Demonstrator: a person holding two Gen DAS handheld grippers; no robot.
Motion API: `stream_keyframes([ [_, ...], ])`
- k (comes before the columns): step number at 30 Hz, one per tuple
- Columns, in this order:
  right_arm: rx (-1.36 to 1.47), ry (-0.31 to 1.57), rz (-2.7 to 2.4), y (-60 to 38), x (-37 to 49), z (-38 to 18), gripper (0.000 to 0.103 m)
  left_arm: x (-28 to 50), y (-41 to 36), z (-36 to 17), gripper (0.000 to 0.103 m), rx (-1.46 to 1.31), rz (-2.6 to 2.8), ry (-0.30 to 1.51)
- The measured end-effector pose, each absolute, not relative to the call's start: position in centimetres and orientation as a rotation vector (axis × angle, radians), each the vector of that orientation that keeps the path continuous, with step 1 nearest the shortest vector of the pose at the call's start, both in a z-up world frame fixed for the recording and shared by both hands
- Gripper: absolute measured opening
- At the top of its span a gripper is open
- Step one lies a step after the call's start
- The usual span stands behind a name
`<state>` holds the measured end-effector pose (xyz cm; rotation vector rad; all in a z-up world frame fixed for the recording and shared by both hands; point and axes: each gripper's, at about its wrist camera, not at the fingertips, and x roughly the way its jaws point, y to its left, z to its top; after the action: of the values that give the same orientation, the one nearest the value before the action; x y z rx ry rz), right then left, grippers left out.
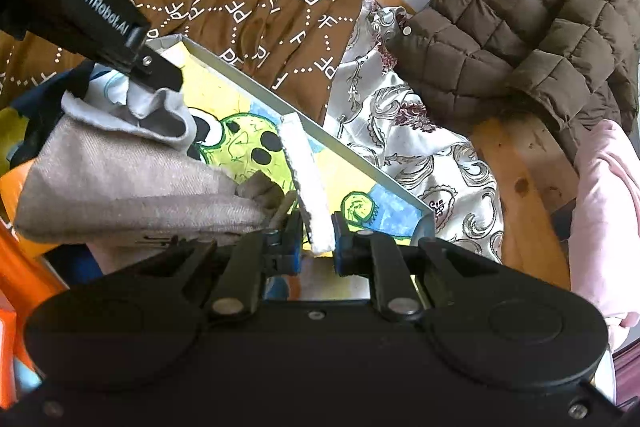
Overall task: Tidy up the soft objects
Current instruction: 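Carry the white cloth and packet over the cartoon tray and open both grippers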
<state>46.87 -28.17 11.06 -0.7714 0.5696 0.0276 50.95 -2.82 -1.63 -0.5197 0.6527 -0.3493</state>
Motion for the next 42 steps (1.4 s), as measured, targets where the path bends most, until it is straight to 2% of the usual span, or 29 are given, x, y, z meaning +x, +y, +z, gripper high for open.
stream_keyframes([
  [15, -0.81, 0.577, 0.011, -27.4, 45.8, 10.0, 0.009, 51.0, -3.0, -2.7, 0.0, -0.49, -0.319, 0.709],
  [24, -0.768, 0.583, 0.006, -27.9, 46.0, 10.5, 0.014, 50.7, -3.3, -2.5, 0.001, -0.452, -0.307, 0.721],
  [29, -0.744, 0.584, 0.001, -28.0, 45.9, 10.8, 0.019, 50.6, -3.6, -2.3, 0.01, -0.424, -0.303, 0.718],
  [33, -0.728, 0.577, -0.007, -27.9, 45.6, 11.1, 0.03, 50.4, -3.7, -2.0, 0.013, -0.41, -0.298, 0.71],
  [38, -0.709, 0.565, -0.018, -28.0, 45.3, 11.7, 0.042, 50.1, -3.8, -1.7, 0.036, -0.405, -0.297, 0.702],
  [42, -0.691, 0.558, -0.024, -28.3, 44.9, 12.2, 0.053, 49.8, -3.8, -1.5, 0.048, -0.399, -0.296, 0.69],
])
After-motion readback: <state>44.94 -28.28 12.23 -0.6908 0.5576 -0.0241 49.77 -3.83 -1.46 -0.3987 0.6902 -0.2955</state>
